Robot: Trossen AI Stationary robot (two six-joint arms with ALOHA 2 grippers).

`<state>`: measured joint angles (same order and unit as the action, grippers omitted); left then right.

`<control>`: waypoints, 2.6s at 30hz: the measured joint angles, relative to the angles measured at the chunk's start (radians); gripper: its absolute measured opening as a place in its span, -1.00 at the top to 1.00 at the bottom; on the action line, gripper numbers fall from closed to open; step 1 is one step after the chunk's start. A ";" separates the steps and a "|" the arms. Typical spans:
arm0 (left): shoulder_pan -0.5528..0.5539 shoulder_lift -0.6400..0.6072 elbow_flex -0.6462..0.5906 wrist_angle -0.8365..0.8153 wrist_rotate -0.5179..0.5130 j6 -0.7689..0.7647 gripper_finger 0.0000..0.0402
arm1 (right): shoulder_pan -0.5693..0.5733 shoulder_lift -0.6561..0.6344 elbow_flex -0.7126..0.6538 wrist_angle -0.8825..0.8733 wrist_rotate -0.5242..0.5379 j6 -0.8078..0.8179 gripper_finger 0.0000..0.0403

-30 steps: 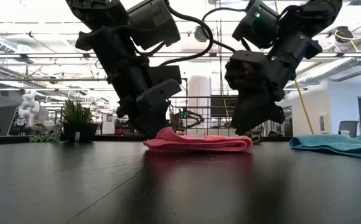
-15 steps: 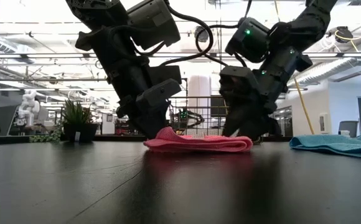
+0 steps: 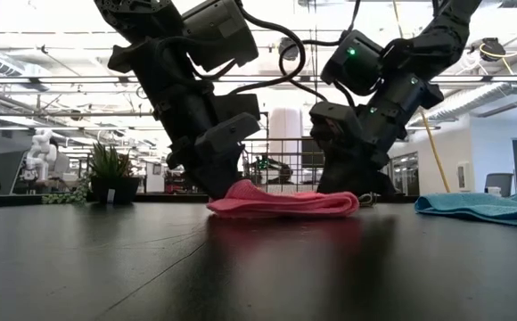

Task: Fold microfiber towels
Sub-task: Put the pink towel into the wire basket

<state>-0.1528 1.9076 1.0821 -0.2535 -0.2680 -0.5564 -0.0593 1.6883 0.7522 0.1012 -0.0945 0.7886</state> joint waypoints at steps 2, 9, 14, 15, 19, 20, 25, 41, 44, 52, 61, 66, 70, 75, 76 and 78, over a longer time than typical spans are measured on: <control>0.000 0.000 0.000 0.002 0.000 -0.008 0.48 | 0.000 -0.001 -0.011 0.004 0.013 -0.012 0.88; -0.022 -0.084 -0.001 -0.048 -0.073 -0.088 0.60 | 0.000 -0.004 -0.052 0.019 0.016 0.010 0.94; -0.040 -0.233 0.000 -0.169 -0.189 -0.122 0.84 | 0.001 -0.004 -0.059 0.041 0.014 0.012 0.98; -0.031 -0.253 0.000 -0.186 -0.195 -0.122 0.88 | 0.001 -0.004 -0.060 0.050 0.012 0.014 0.97; 0.043 -0.272 0.000 -0.200 -0.079 -0.114 0.91 | 0.002 -0.001 -0.061 0.101 -0.010 0.011 0.93; 0.063 -0.269 0.000 -0.200 -0.028 -0.110 0.89 | 0.002 -0.001 -0.061 0.106 -0.011 0.011 0.93; 0.156 -0.216 0.000 -0.194 0.151 -0.123 0.70 | 0.002 -0.001 -0.061 0.104 -0.012 0.011 0.93; 0.290 -0.168 0.000 -0.184 0.351 -0.092 -0.14 | 0.002 -0.001 -0.061 0.106 -0.014 0.004 0.92; 0.290 -0.135 0.002 -0.151 0.354 -0.099 -0.22 | 0.002 -0.001 -0.061 0.106 -0.013 0.004 0.92; 0.290 -0.023 0.003 -0.077 0.365 -0.138 -0.30 | 0.002 0.000 -0.060 0.108 -0.012 0.007 0.92; 0.289 -0.027 0.002 -0.028 0.368 -0.161 -0.13 | 0.002 0.000 -0.060 0.106 -0.010 0.008 0.92; 0.286 -0.025 0.001 -0.027 0.344 -0.168 0.36 | 0.002 -0.001 -0.060 0.105 -0.008 0.005 0.95; 0.284 -0.021 0.000 -0.001 0.343 -0.116 0.87 | 0.003 -0.001 -0.060 0.105 0.013 0.003 0.98; 0.275 -0.021 -0.001 0.086 0.326 -0.123 0.92 | 0.003 -0.001 -0.060 0.109 0.015 0.005 0.99; 0.273 -0.021 -0.001 0.106 0.317 -0.123 0.94 | 0.003 -0.001 -0.060 0.109 0.015 0.008 0.99; 0.269 -0.021 -0.001 0.138 0.300 -0.120 0.96 | 0.005 -0.001 -0.060 0.111 0.014 0.009 0.99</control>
<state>0.1167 1.8869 1.0809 -0.1152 0.0321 -0.6765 -0.0544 1.6875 0.6918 0.2119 -0.0803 0.7974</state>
